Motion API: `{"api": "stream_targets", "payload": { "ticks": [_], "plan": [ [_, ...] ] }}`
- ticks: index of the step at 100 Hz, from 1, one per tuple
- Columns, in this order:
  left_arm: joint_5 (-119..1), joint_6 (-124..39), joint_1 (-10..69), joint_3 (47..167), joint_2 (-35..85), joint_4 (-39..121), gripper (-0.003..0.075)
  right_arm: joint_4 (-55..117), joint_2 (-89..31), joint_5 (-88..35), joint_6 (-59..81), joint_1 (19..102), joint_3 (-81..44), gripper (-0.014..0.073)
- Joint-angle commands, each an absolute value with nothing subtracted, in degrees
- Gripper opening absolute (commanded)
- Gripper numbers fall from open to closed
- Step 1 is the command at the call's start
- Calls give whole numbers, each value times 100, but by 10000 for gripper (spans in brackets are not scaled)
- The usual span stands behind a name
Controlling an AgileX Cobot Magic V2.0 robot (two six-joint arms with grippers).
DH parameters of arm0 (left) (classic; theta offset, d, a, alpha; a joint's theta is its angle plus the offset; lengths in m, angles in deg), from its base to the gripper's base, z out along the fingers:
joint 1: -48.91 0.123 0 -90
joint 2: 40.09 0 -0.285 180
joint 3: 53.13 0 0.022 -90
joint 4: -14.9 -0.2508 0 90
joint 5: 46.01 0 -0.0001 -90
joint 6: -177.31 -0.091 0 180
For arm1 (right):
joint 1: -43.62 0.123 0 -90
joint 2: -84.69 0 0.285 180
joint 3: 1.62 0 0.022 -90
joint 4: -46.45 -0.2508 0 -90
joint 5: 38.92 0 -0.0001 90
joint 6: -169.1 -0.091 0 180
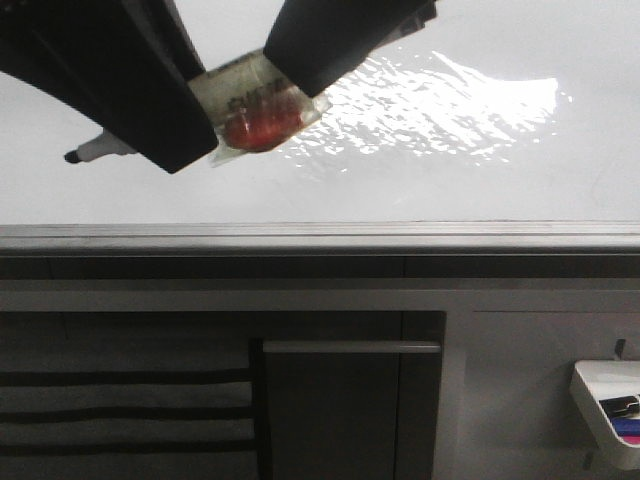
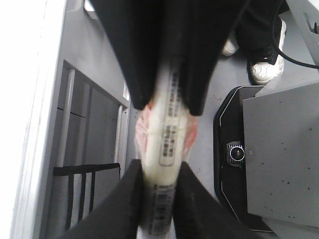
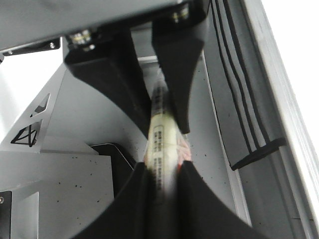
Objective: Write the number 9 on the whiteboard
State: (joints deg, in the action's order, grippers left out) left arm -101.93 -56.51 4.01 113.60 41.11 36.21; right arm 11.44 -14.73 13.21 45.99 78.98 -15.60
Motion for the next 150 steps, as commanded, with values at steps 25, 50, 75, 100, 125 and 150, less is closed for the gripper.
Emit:
{"api": "stream_targets", "payload": {
  "ticks": [25,50,75,100,125,150],
  "plan": [
    [-9819,-4219,976,11858,3371,2915,379,3178,-2415,831,2502,7816,-1387,-46],
    [-9630,-3199,2142,11360,2476,2703,367,4496,-3378,522,-44,6816,-1707,-46],
    [-8492,-3021,2554,10154,1593,2834,367,4239,-3497,-979,-353,6505,-2817,-46],
    [-8165,-3021,2554,9748,1458,2872,367,3630,-3152,-1715,-353,6505,-3014,-46],
    [-8151,-3021,2554,9748,1467,2887,367,3630,-2229,-1267,-353,6505,-2319,-46],
    [-8139,-3021,2554,9748,1467,2887,367,3641,-1255,-876,-245,6794,-1664,-46]
  ]
}}
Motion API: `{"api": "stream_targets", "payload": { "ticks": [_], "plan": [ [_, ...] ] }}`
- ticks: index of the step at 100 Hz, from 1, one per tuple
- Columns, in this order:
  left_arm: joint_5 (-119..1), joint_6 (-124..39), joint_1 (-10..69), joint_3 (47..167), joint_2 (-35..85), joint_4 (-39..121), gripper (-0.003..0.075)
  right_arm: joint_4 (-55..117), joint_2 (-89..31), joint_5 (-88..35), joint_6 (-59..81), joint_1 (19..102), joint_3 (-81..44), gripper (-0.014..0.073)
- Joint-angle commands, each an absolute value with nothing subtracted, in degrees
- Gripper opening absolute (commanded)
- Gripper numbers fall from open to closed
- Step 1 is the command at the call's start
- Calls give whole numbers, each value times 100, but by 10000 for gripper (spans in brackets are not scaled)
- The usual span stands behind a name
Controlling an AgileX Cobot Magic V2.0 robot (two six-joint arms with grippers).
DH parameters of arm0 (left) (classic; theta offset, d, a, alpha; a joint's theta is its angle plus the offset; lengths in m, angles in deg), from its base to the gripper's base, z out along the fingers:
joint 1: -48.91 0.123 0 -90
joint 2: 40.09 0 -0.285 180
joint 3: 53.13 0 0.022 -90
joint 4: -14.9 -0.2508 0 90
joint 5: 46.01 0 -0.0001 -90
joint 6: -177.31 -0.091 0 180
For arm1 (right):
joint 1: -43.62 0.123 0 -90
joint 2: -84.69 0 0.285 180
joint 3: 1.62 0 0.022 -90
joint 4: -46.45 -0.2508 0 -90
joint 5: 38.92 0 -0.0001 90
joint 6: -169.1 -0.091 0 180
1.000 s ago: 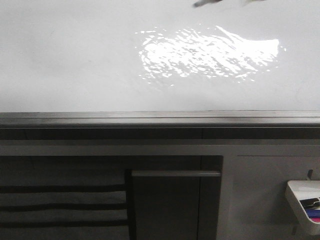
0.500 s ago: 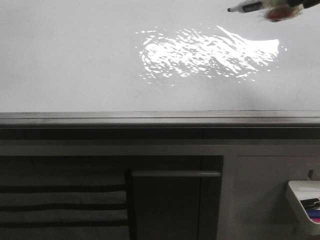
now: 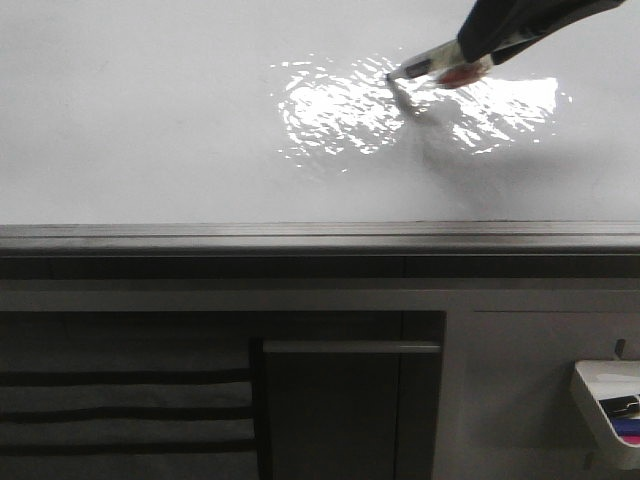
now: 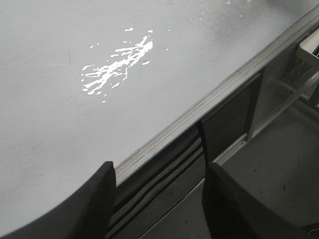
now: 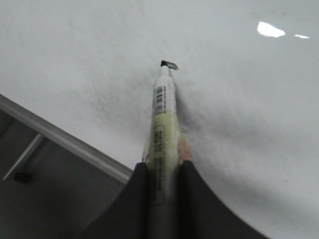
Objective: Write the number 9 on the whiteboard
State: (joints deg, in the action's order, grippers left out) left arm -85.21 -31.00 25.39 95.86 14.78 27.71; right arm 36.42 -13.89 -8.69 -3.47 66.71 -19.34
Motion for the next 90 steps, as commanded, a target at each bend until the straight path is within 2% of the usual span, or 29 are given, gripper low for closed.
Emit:
{"api": "stream_targets", "payload": {
  "ticks": [1,17,36,66,90],
  "plan": [
    [-8139,-3021,2554,9748,1467,2887,367,3657,-1242,-814,-227,6807,-1664,-46],
    [-8139,-3021,2554,9748,1467,2887,367,4042,-1317,-283,-284,6712,-1664,-46],
    [-8139,-3021,2554,9748,1467,2887,367,4015,-1685,-542,-321,6259,-1560,-46],
    [-8089,-3021,2554,9748,1467,2887,367,3763,-1517,-142,-290,6300,-1724,-46],
    [-7908,-3043,2541,9748,1467,2909,367,3752,-1443,15,-276,6696,-2136,-46]
  ]
}}
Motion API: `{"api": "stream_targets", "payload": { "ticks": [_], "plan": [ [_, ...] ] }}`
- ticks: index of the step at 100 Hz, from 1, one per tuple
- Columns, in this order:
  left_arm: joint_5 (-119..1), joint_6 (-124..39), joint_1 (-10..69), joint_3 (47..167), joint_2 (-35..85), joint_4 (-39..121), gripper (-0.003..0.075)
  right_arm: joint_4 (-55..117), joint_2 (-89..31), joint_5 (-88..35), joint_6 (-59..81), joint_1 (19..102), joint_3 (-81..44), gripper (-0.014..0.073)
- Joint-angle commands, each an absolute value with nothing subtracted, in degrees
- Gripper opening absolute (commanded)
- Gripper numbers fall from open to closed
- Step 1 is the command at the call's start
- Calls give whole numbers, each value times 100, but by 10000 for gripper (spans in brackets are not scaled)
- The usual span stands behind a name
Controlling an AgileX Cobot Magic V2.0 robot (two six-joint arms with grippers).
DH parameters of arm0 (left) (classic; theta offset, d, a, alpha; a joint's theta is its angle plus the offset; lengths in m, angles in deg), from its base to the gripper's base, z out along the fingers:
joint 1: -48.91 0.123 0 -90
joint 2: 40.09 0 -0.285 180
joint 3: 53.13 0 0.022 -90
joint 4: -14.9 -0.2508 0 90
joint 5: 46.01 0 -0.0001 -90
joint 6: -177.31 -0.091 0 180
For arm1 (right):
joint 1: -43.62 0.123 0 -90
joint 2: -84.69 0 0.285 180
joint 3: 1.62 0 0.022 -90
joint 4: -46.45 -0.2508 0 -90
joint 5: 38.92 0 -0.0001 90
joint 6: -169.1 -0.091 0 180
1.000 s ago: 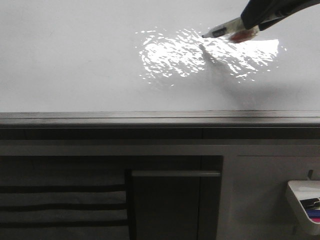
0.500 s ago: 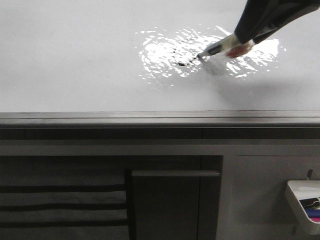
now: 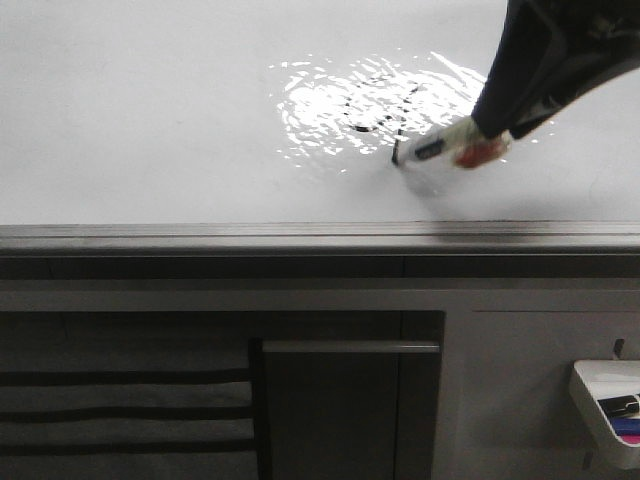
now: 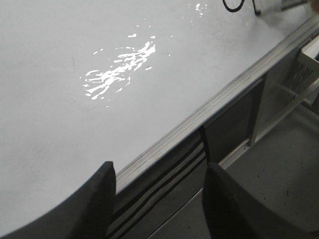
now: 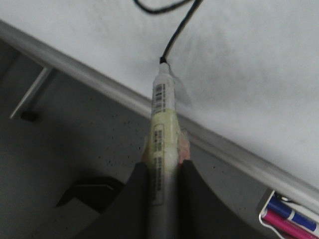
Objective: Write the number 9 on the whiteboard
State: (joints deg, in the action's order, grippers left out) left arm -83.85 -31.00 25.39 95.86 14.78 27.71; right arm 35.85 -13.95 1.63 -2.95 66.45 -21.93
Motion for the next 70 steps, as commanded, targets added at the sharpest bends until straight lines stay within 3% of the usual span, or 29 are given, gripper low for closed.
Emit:
{"api": "stream_targets", "payload": {
  "ticks": [1,22,54,70],
  "plan": [
    [-7896,-3044,2541,9748,1467,2910,367,3752,-1444,15,-276,6694,-2135,-46],
    [-7823,-3979,1983,9849,1853,3572,367,3752,-1758,161,-185,6946,-1798,-46],
    [-7857,-4917,546,10798,3407,3600,368,3752,-2571,1554,2367,7636,-1505,-46],
    [-7879,-5369,53,11291,4107,3600,368,3752,-2826,1814,2783,7660,-1505,-46]
  ]
}}
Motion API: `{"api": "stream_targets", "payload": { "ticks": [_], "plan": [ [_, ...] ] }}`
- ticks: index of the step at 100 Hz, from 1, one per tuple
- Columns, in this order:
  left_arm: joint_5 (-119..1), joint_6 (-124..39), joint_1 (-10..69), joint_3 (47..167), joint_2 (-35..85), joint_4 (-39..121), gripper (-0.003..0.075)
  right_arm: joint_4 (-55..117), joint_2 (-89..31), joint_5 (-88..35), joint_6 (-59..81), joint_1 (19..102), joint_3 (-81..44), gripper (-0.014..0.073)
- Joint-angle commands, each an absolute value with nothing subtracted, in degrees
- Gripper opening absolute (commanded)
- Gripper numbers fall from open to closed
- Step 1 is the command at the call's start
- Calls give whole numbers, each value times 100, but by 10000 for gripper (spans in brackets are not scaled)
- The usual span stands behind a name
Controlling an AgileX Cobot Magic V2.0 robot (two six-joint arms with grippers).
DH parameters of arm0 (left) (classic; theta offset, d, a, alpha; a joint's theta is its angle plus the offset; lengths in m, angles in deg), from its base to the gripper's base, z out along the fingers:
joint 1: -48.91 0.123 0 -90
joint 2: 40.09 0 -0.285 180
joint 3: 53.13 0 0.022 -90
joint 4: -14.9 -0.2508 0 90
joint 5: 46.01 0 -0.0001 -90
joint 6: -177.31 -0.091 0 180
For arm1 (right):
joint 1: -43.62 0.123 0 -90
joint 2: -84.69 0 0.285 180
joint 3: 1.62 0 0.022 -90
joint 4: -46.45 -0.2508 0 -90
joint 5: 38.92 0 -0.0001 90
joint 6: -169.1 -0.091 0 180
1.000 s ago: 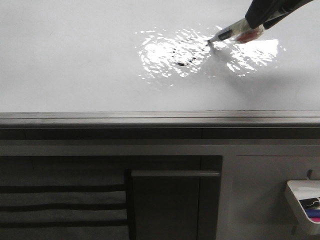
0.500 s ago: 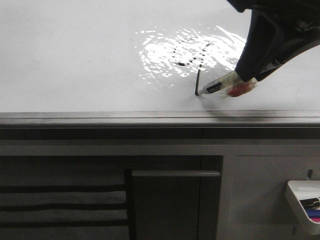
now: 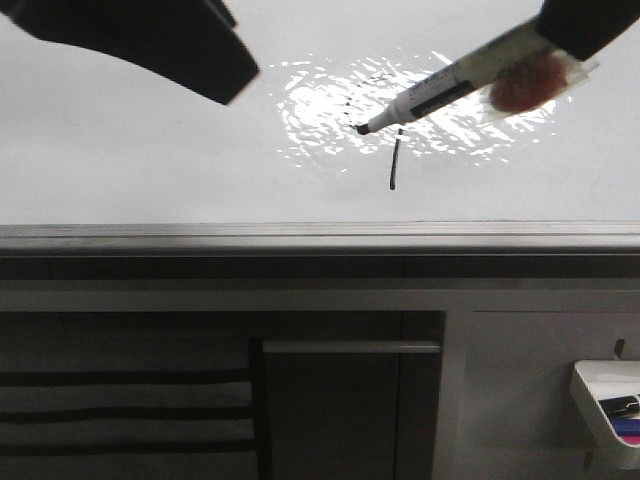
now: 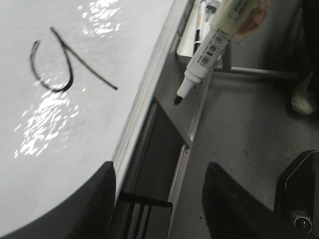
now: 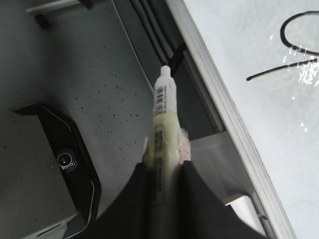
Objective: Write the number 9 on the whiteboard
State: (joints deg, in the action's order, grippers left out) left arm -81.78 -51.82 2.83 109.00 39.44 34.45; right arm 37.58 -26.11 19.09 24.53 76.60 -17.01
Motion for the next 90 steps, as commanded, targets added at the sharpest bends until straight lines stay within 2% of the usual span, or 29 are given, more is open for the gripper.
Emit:
{"api": "stream_targets", "payload": {
  "ticks": [1,27,57,90],
  "plan": [
    [-7882,-5384,34,11312,4168,3600,368,3752,-2824,1829,2820,7660,-1505,-46],
    [-7892,-5485,-538,12032,5032,3600,368,3752,-2867,1819,2843,7660,-1505,-46],
    [-7722,-5485,-576,12200,5134,3646,363,3752,-2867,1832,2843,7660,-1505,-46],
    [-7746,-5485,-576,12200,5134,3646,132,3752,-2867,1831,2843,7660,-1505,-46]
  ]
}}
